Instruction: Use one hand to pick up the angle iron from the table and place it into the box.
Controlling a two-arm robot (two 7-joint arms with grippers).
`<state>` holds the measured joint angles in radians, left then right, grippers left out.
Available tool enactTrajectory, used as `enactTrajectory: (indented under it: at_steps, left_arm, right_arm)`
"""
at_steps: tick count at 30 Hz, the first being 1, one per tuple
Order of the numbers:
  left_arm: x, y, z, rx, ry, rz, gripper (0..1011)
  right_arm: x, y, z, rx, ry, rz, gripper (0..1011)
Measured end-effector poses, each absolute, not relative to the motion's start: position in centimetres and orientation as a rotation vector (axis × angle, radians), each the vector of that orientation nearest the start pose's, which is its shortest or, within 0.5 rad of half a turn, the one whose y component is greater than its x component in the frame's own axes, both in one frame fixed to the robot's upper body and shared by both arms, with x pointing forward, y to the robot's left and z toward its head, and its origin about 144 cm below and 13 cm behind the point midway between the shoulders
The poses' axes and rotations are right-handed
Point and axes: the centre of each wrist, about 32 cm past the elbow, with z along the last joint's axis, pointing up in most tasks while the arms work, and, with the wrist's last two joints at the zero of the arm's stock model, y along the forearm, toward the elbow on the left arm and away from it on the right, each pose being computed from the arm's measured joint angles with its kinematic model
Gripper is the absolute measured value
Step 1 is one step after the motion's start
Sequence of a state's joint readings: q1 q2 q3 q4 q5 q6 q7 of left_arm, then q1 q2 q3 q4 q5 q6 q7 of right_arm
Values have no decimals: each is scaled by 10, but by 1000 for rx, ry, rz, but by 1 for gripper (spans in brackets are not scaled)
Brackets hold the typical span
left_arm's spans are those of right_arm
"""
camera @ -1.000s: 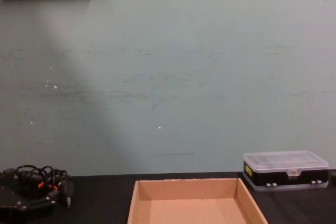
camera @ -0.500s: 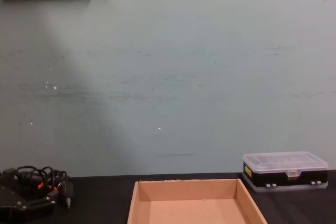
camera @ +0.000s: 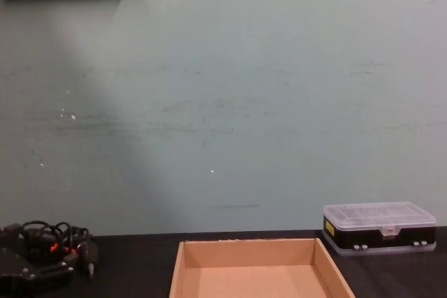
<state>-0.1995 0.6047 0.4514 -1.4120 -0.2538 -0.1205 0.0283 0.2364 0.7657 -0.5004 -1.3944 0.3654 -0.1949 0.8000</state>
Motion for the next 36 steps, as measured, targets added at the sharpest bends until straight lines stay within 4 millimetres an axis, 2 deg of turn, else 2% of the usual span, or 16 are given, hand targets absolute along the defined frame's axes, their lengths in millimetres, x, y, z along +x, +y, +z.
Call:
enactTrajectory:
  at_steps: [18,25,36]
  left_arm:
    - [489,310,1140,304,-285,1248,1011]
    - [489,310,1140,304,-285,1248,1011]
    - [489,310,1140,304,-285,1248,1011]
  right_arm:
    - [531,-341,1146,-456,-86,-394,1002]
    - [539,-335,1144,-466,-54,-385,1000]
    - [539,-328,1145,-439,-48,-360,1002]
